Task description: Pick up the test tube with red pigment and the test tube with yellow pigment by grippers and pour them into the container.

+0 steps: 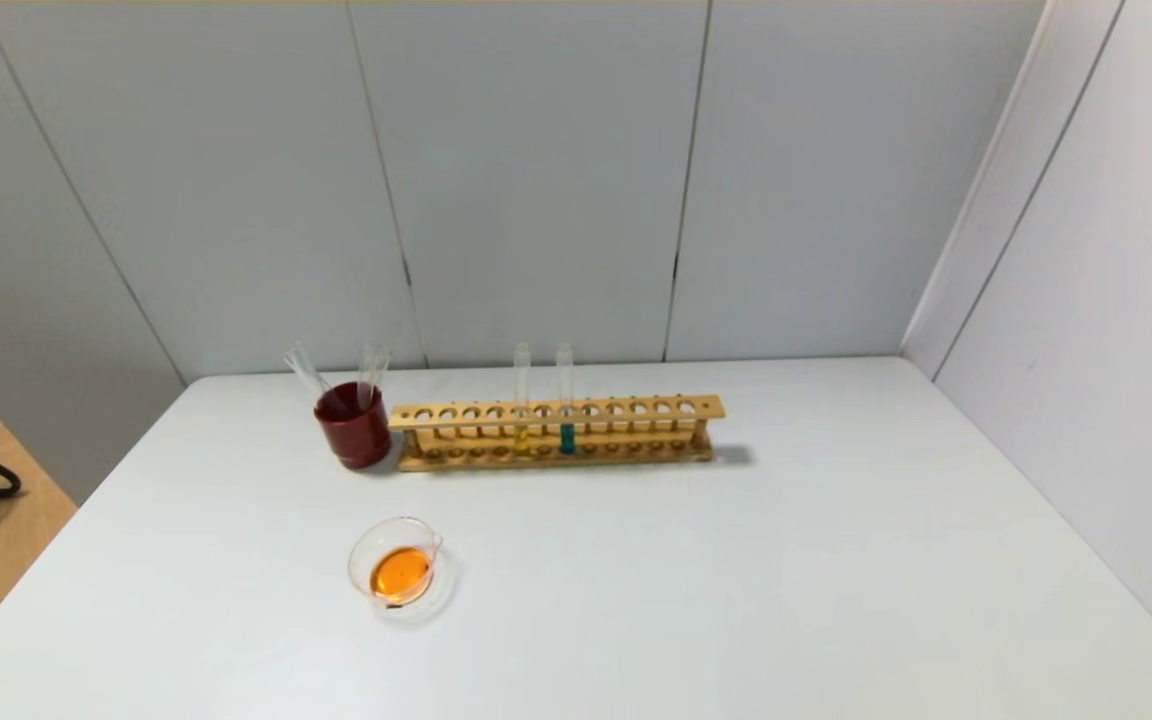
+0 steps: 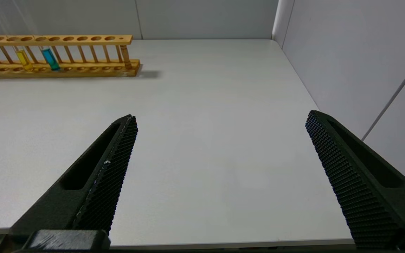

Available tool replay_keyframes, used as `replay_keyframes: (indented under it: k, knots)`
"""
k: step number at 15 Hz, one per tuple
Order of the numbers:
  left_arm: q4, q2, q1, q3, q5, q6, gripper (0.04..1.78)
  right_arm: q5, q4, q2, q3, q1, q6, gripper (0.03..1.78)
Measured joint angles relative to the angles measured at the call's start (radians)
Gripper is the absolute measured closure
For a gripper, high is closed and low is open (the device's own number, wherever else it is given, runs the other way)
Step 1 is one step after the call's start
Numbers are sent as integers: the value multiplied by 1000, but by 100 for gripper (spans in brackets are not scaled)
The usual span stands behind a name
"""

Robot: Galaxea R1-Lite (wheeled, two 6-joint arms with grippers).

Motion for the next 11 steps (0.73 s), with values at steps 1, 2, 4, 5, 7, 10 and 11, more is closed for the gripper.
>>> replay_keyframes:
  k: [1,2,4,5,7,10,11]
  knots:
    - [2,2,0,0,0,0,7,0,0,0,0,0,0,6]
    - [3,4,0,0,0,-1,7,0,0,0,0,0,0,6]
    - [4,4,0,-1,3,-16,7,1,1,0,0,0,-6,6]
    - [4,4,0,-1,4,-18,7,1,1,0,0,1,-6,6]
    - [5,6,0,-2,5,-17,7,0,1,0,0,0,0,6]
    - [5,5,0,-2,5,-17,7,-1,0,0,0,-1,-1,6]
    - [5,4,0,-2,5,-17,7,-1,0,0,0,-1,-1,6]
